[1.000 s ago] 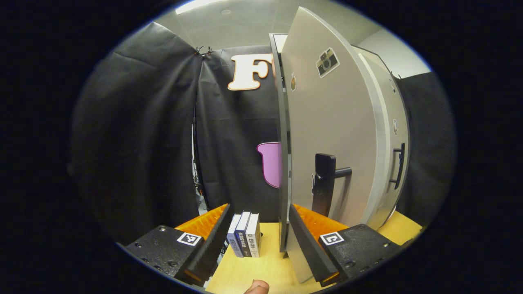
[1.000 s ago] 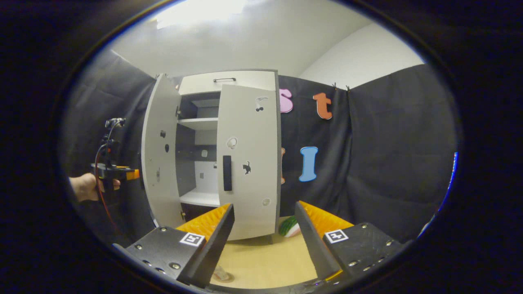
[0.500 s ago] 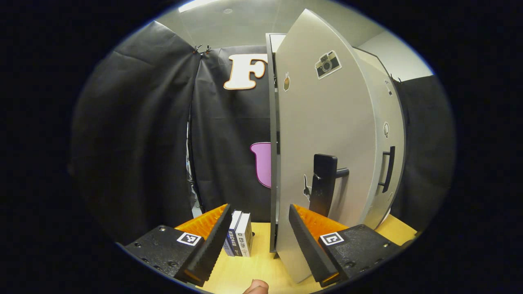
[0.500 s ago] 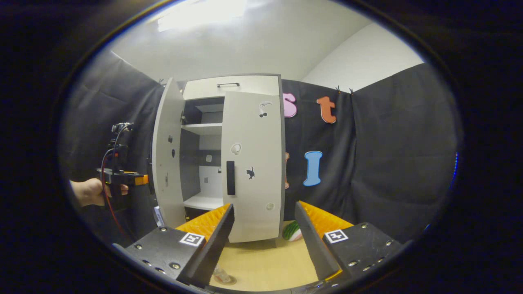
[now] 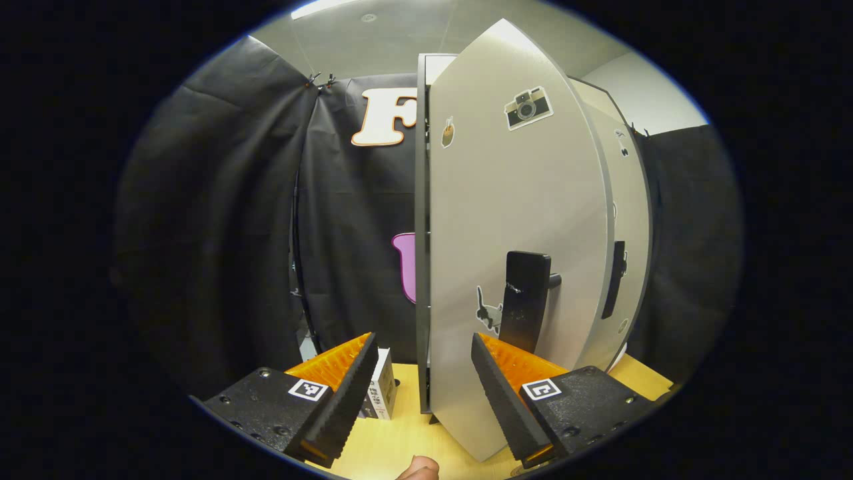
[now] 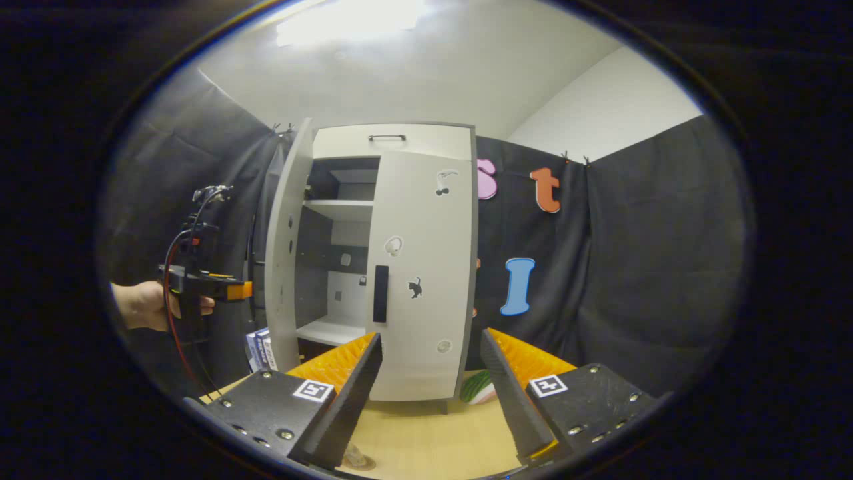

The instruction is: Grasp the bottle in the cabinet with the left hand and place it on the coaster, then close the right door with the right hand and the left door with the left hand.

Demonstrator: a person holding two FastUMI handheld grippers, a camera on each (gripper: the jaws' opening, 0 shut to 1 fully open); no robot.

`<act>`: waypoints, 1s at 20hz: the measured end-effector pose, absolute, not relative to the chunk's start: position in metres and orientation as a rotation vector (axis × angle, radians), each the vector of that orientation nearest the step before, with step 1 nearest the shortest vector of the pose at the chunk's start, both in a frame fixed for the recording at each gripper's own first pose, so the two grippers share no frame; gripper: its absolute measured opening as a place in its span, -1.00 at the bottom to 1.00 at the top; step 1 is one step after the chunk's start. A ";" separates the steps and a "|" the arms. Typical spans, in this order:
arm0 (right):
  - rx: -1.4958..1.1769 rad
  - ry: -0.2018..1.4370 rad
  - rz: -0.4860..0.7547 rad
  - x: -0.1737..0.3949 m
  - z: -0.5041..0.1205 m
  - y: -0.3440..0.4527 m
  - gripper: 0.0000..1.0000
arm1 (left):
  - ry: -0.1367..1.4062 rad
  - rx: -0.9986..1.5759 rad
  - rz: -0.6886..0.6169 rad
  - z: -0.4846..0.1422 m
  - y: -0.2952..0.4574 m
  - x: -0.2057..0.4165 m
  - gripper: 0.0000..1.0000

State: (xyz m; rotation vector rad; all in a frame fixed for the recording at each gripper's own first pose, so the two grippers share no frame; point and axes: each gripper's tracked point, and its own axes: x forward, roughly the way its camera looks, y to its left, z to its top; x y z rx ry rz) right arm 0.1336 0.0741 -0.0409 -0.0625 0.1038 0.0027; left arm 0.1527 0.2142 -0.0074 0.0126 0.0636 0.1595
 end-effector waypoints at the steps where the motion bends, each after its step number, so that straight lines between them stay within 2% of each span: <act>1: -0.068 0.104 0.005 0.136 -0.041 0.075 0.83 | 0.059 0.016 0.152 -0.007 0.209 0.156 0.81; 3: -0.070 0.110 0.008 0.142 -0.042 0.076 0.82 | 0.052 0.009 0.140 -0.006 0.201 0.158 0.81; 4: -0.070 0.111 0.008 0.144 -0.042 0.077 0.73 | 0.048 0.004 0.130 -0.006 0.196 0.161 0.81; 5: -0.070 0.111 0.007 0.145 -0.041 0.078 0.82 | 0.041 0.004 0.121 -0.004 0.193 0.163 0.81; 6: -0.072 0.111 0.006 0.147 -0.041 0.078 0.83 | 0.034 0.004 0.117 -0.001 0.192 0.165 0.81; 10: -0.078 0.117 0.006 0.150 -0.044 0.082 0.82 | 0.026 0.000 0.093 0.001 0.184 0.170 0.84; 11: -0.081 0.121 0.004 0.151 -0.045 0.082 0.73 | 0.020 0.001 0.087 0.003 0.181 0.173 0.84; 12: -0.084 0.124 -0.001 0.152 -0.045 0.081 0.83 | 0.023 0.020 0.071 0.003 0.176 0.177 0.87; 13: -0.086 0.128 -0.003 0.151 -0.047 0.081 0.73 | 0.027 0.033 0.062 0.006 0.172 0.182 0.87; 14: -0.087 0.131 -0.003 0.151 -0.047 0.081 0.82 | 0.033 0.033 0.055 0.007 0.169 0.185 0.84; 15: -0.089 0.134 -0.003 0.151 -0.048 0.081 0.73 | 0.031 0.026 0.051 0.009 0.165 0.185 0.90; 16: -0.091 0.135 -0.003 0.151 -0.047 0.081 0.82 | 0.026 0.015 0.050 0.011 0.162 0.185 0.90; 17: -0.091 0.137 -0.002 0.150 -0.048 0.081 0.73 | 0.018 0.003 0.047 0.014 0.158 0.183 0.90; 18: -0.089 0.138 -0.001 0.150 -0.047 0.082 0.82 | 0.015 -0.004 0.046 0.014 0.155 0.180 0.89; 19: -0.086 0.137 0.002 0.150 -0.046 0.083 0.73 | 0.017 -0.004 0.049 0.014 0.154 0.176 0.87; 20: -0.084 0.134 0.005 0.149 -0.043 0.084 0.82 | 0.020 0.001 0.052 0.014 0.153 0.172 0.86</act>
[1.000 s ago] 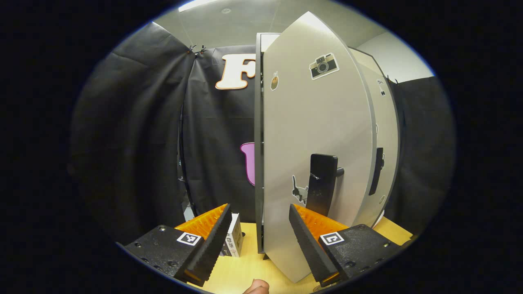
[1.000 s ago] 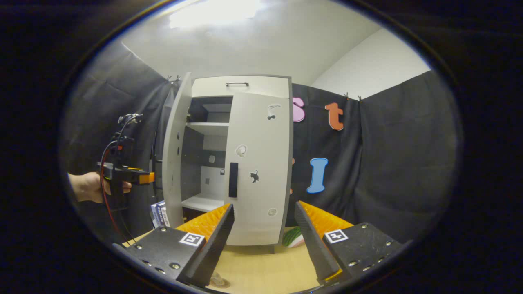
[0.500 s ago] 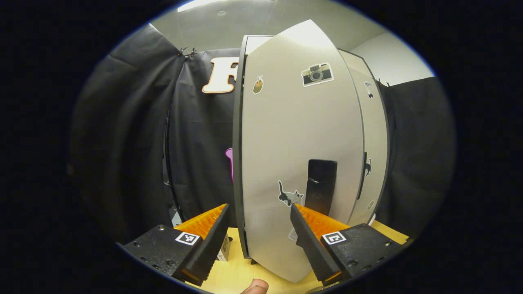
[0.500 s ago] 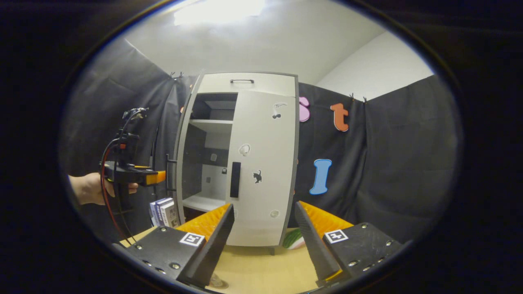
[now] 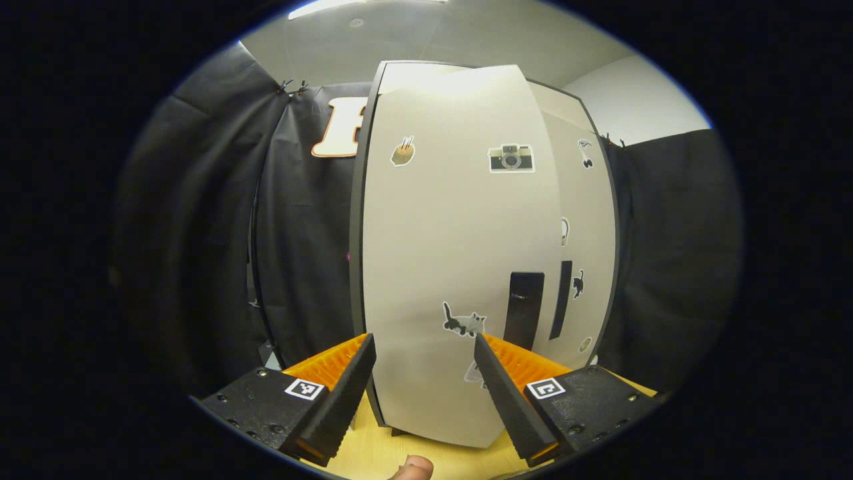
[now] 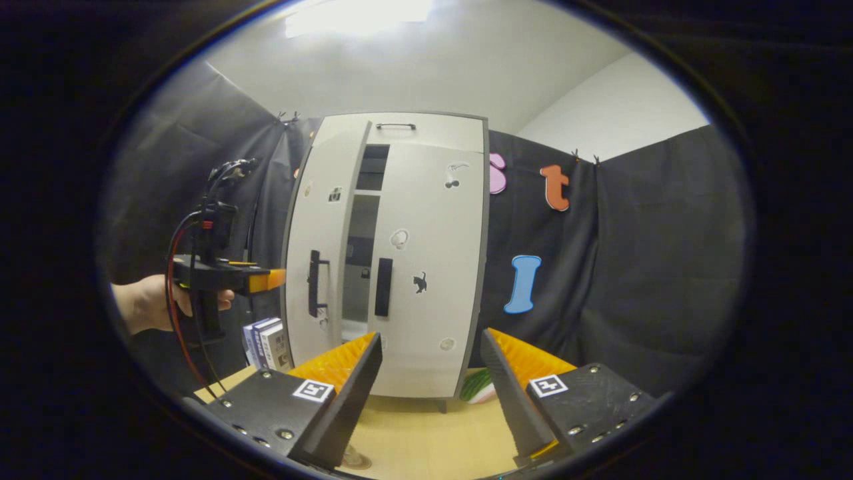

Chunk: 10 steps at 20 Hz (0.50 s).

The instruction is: Grasp the bottle in the cabinet with the left hand and place it on the coaster, then close the right door with the right hand and the left door with the left hand.

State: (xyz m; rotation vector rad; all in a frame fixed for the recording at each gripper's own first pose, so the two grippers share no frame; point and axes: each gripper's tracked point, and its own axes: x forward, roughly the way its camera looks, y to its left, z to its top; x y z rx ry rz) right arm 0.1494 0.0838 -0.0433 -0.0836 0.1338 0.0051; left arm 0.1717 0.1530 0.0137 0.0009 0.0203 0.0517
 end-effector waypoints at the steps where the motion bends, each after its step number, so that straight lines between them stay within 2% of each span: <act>1: -0.082 0.131 0.009 0.149 -0.042 0.084 0.83 | 0.019 0.006 0.057 0.015 0.153 0.167 0.86; 8: -0.039 0.113 0.015 0.144 -0.033 0.083 0.82 | 0.030 0.026 0.060 0.010 0.148 0.131 0.89; 9: -0.037 0.111 0.015 0.142 -0.032 0.082 0.75 | 0.028 0.033 0.062 0.010 0.147 0.127 0.89; 10: -0.039 0.111 0.016 0.140 -0.031 0.082 0.82 | 0.031 0.036 0.058 0.007 0.144 0.122 0.89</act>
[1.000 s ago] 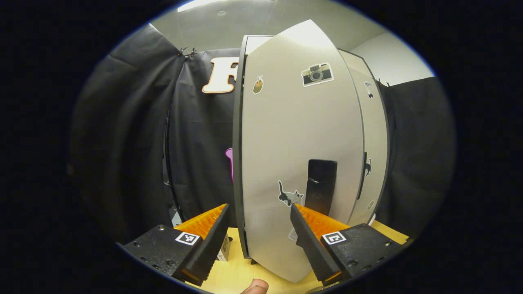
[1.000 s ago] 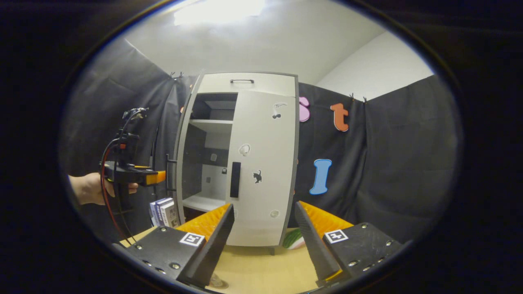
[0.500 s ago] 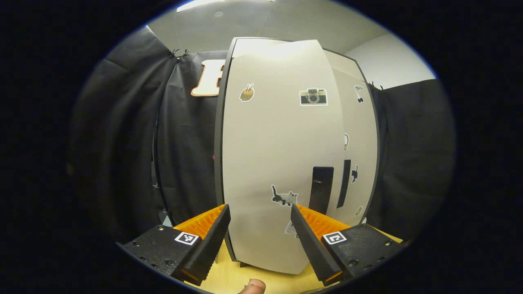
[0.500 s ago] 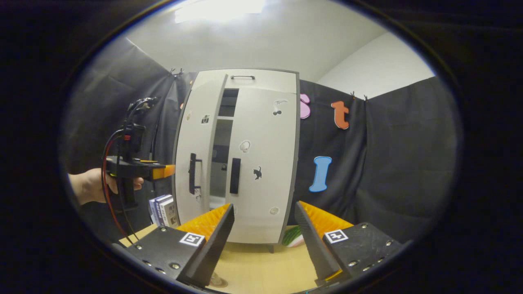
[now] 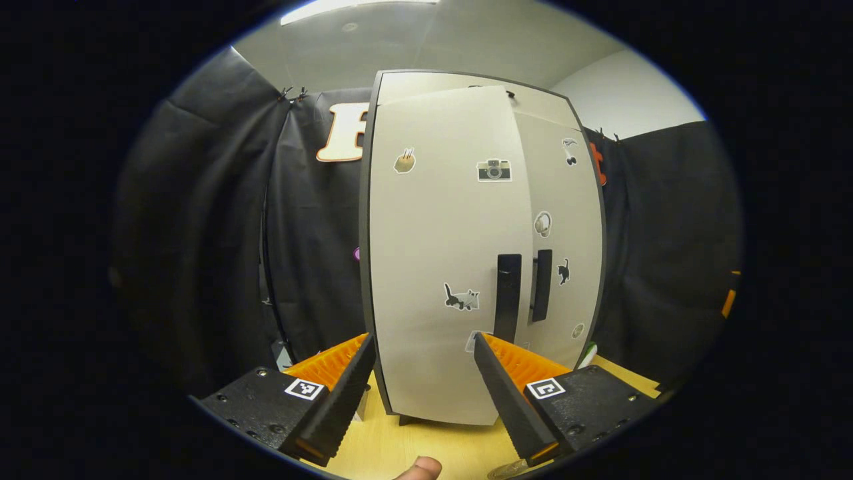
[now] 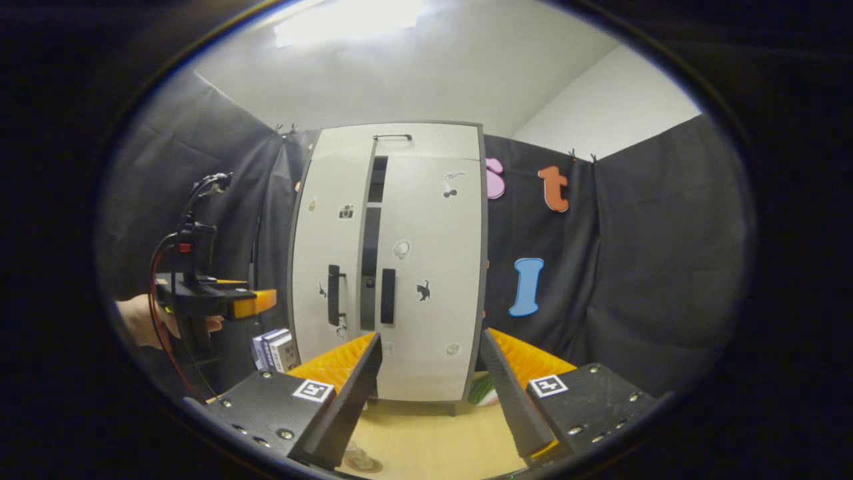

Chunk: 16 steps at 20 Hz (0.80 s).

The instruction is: Grasp the bottle in the cabinet with the left hand and place it on the coaster, then close the right door with the right hand and the left door with the left hand.

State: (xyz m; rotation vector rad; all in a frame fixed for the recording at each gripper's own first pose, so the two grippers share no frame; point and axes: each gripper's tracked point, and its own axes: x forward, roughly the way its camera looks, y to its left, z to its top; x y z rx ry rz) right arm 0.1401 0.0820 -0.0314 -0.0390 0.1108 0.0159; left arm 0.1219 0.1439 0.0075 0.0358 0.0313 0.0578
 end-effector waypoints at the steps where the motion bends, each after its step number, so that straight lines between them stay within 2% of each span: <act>1: -0.041 0.112 0.019 0.139 -0.031 0.082 0.82 | 0.036 0.035 0.054 0.005 0.141 0.118 0.89; 2: -0.041 0.114 0.020 0.137 -0.032 0.082 0.82 | 0.044 0.031 0.051 0.003 0.137 0.113 0.89; 3: -0.040 0.115 0.020 0.137 -0.032 0.080 0.73 | 0.049 0.026 0.051 0.001 0.136 0.108 0.89; 10: -0.046 0.127 0.010 0.128 -0.036 0.072 0.73 | 0.100 0.011 0.040 -0.016 0.126 0.084 0.86; 11: -0.036 0.132 0.011 0.128 -0.037 0.072 0.82 | 0.099 0.011 0.040 -0.016 0.125 0.081 0.89; 13: -0.019 0.134 0.004 0.127 -0.037 0.068 0.75 | 0.085 0.004 0.037 -0.014 0.127 0.079 0.89; 14: -0.020 0.131 0.003 0.127 -0.037 0.067 0.82 | 0.084 0.000 0.034 -0.013 0.127 0.079 0.89; 16: -0.035 0.122 -0.004 0.130 -0.038 0.066 0.82 | 0.087 -0.006 0.039 -0.010 0.131 0.077 0.90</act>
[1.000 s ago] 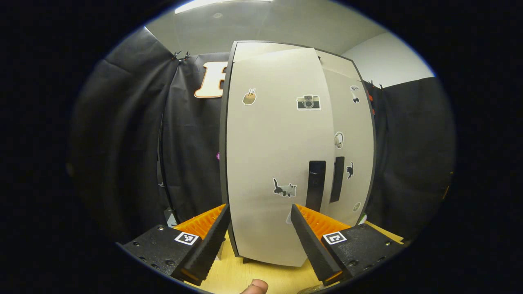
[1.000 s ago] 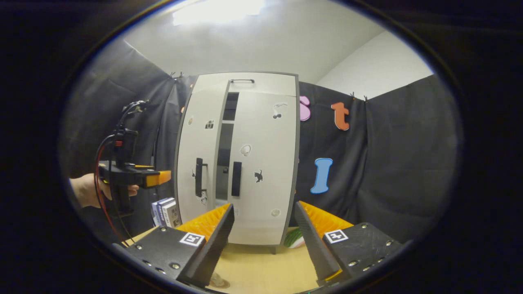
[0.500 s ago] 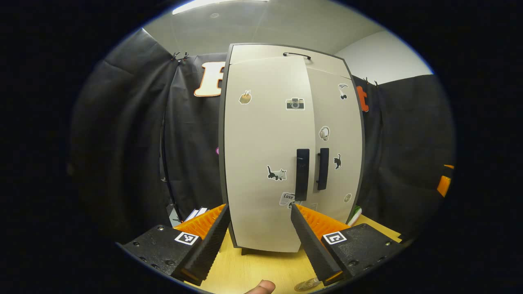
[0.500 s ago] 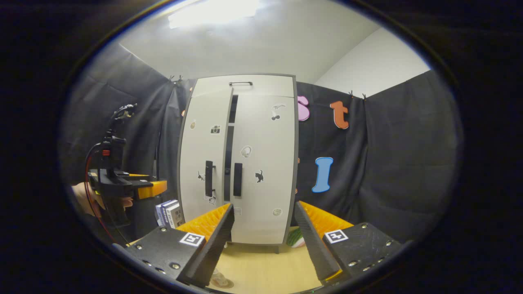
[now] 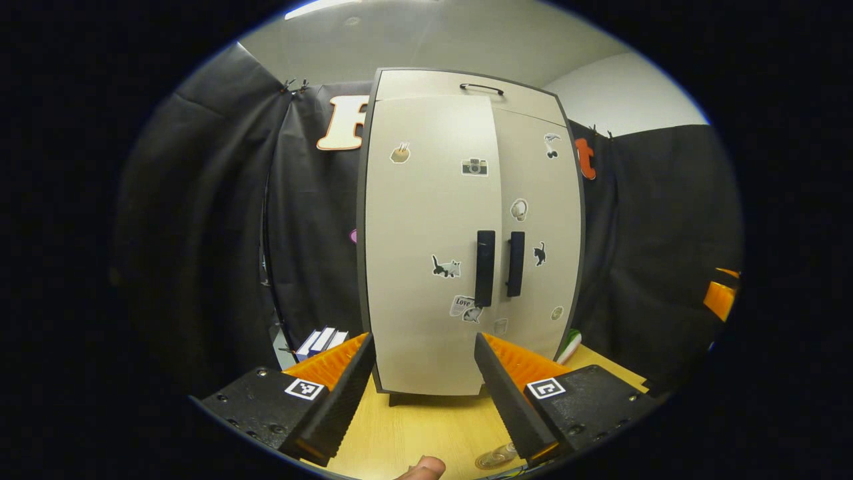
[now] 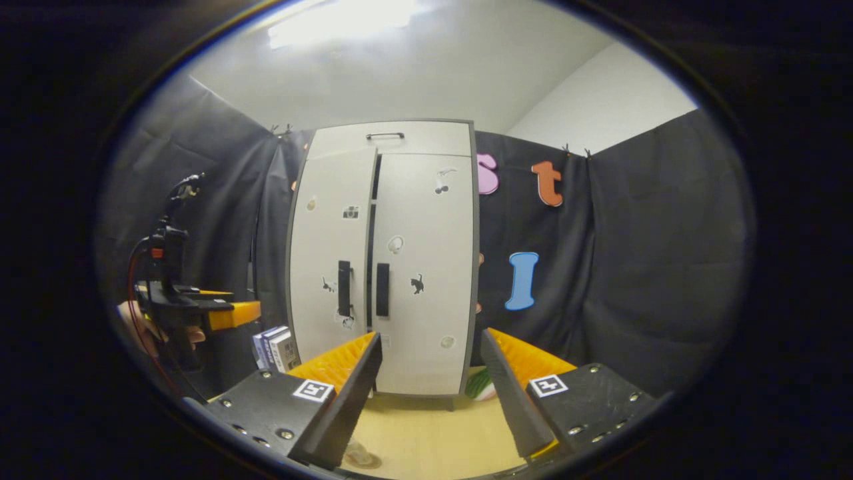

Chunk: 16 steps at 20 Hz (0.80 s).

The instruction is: Grasp the bottle in the cabinet with the left hand and place it on the coaster, then close the right door with the right hand and the left door with the left hand.

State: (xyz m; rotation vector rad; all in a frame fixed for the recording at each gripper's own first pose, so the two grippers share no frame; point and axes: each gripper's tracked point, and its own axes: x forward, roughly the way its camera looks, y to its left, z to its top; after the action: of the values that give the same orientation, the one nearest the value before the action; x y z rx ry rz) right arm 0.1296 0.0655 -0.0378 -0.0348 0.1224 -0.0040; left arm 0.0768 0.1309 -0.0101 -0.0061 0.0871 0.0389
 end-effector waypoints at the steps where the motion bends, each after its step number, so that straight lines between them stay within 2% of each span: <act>1: -0.040 0.123 -0.013 0.130 -0.041 0.063 0.73 | 0.083 -0.001 0.041 -0.007 0.132 0.076 0.90; 2: -0.041 0.128 -0.017 0.130 -0.043 0.064 0.73 | 0.073 0.004 0.047 -0.004 0.134 0.074 0.90; 3: -0.039 0.134 -0.016 0.131 -0.047 0.067 0.82 | 0.063 0.005 0.045 -0.001 0.135 0.073 0.89; 5: -0.034 0.136 -0.015 0.132 -0.048 0.072 0.83 | 0.063 0.007 0.032 -0.003 0.133 0.070 0.90; 11: -0.045 0.131 -0.001 0.126 -0.054 0.085 0.83 | 0.049 -0.006 0.013 -0.008 0.126 0.063 0.89; 12: -0.048 0.137 -0.009 0.124 -0.056 0.084 0.73 | 0.055 -0.004 -0.001 -0.010 0.121 0.062 0.89; 13: -0.048 0.143 -0.018 0.121 -0.059 0.082 0.82 | 0.056 -0.003 -0.011 -0.011 0.118 0.061 0.89; 14: -0.050 0.145 -0.024 0.118 -0.060 0.081 0.73 | 0.056 -0.003 -0.019 -0.011 0.114 0.062 0.89; 15: -0.054 0.140 -0.029 0.115 -0.059 0.079 0.82 | 0.050 -0.009 -0.021 -0.011 0.111 0.061 0.89; 16: -0.055 0.137 -0.035 0.113 -0.058 0.076 0.75 | 0.047 -0.021 -0.024 -0.012 0.109 0.062 0.89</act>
State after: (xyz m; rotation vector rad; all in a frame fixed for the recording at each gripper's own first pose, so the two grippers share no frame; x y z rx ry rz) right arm 0.1129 0.0761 -0.0576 -0.0552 0.1370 -0.0348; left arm 0.0618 0.1091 -0.0121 -0.0212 0.0472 -0.0241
